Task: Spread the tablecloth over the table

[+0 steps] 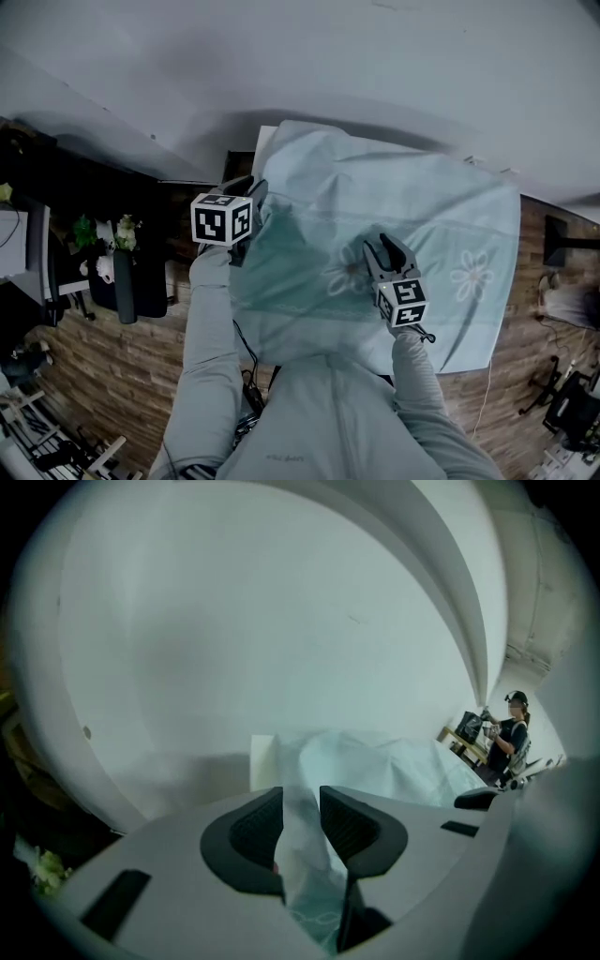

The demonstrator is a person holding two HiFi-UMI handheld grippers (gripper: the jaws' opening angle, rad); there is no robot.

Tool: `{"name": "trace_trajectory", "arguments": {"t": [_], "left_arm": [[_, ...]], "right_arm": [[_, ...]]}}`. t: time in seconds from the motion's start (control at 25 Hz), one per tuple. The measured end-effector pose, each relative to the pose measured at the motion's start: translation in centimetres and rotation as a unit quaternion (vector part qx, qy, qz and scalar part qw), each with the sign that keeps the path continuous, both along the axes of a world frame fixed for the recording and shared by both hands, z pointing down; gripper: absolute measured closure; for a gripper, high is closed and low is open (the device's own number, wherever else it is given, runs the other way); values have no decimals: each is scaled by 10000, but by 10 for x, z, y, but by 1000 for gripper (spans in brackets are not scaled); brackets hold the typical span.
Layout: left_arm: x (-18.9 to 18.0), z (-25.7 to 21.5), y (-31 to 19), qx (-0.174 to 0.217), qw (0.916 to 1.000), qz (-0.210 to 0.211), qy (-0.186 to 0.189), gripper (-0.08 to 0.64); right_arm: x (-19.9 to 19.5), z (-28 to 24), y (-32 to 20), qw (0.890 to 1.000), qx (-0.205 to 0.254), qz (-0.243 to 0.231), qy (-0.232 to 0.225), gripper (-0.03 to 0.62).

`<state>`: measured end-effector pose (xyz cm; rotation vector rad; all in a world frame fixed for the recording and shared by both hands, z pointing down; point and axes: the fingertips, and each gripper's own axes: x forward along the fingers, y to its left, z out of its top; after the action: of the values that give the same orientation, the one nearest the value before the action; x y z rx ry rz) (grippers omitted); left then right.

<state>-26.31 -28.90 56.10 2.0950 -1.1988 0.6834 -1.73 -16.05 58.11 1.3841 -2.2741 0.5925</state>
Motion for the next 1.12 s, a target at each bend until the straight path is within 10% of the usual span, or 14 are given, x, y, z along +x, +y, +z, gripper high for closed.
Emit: {"name": "trace_trajectory", "arguments": {"t": [0.48, 0.68, 0.88, 1.12], "left_arm": [[-59, 5, -66, 186, 9963, -776, -324, 502], [-26, 37, -45, -541, 9952, 461, -668, 517], [11, 34, -26, -618, 9936, 931, 133, 515], [27, 39, -18, -540, 9905, 1251, -170, 452]], "right_arm": [[7, -16, -14, 9997, 222, 73, 90, 428], [14, -17, -18, 9995, 209, 202, 79, 428], [14, -20, -24, 9994, 257, 226, 51, 428], [11, -20, -23, 9994, 249, 220, 9, 430]]}}
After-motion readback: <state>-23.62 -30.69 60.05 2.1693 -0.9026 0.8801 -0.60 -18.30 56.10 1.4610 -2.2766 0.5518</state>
